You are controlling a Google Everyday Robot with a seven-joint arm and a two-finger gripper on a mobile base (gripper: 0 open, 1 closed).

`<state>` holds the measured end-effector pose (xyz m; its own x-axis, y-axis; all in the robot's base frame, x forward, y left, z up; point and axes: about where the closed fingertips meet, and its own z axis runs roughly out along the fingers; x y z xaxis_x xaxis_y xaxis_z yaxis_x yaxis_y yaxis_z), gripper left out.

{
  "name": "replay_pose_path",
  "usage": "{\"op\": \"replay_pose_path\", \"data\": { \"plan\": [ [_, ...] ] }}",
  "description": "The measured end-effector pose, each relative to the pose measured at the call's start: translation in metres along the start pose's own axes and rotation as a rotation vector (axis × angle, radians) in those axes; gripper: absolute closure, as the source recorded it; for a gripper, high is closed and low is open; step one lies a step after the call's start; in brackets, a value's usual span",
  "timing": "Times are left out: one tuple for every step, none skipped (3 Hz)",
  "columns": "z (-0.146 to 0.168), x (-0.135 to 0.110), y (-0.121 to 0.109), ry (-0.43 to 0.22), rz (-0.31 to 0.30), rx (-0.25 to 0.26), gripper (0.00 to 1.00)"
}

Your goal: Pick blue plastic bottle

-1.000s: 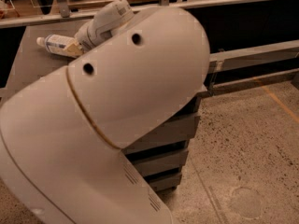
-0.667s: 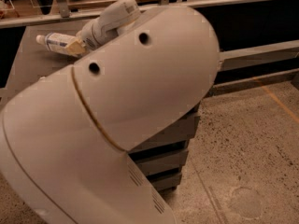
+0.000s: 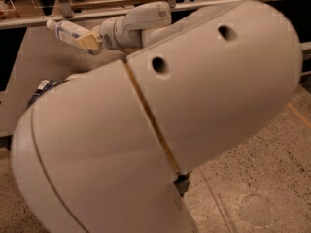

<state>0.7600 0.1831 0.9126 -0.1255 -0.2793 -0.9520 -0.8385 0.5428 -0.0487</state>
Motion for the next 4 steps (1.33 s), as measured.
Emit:
{"op": "replay_pose_path", "data": {
  "plan": [
    [-0.027,-0.007,-0.005,-0.015,0.001,0.022,1.00],
    [-0.051,-0.013,-0.010,0.004,-0.065,0.034,1.00],
    [-0.073,-0.010,-0.015,0.043,-0.130,0.025,1.00],
    [-0.088,0.001,-0.020,0.080,-0.149,0.011,1.00]
  ]
}}
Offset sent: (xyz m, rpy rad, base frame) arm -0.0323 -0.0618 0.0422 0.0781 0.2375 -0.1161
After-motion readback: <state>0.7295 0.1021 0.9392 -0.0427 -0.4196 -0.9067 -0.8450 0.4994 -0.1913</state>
